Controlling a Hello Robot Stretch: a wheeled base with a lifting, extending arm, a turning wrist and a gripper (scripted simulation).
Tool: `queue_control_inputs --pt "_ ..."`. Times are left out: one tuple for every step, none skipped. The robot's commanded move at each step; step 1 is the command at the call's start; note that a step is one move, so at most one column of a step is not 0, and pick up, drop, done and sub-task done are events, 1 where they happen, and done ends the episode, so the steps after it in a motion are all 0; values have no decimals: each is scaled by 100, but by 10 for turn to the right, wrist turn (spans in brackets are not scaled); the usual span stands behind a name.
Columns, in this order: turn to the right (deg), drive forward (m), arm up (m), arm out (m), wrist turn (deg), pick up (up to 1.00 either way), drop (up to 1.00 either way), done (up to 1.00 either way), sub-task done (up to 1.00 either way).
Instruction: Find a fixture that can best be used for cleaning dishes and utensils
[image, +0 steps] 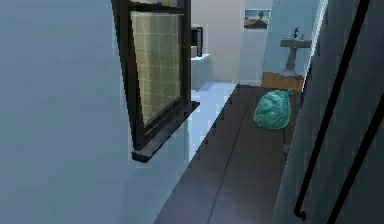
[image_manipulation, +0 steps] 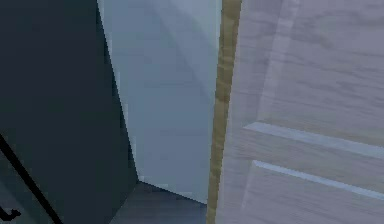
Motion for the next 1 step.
queue_control_inputs --pt "30 0 0 0 0 0 0 0 0"
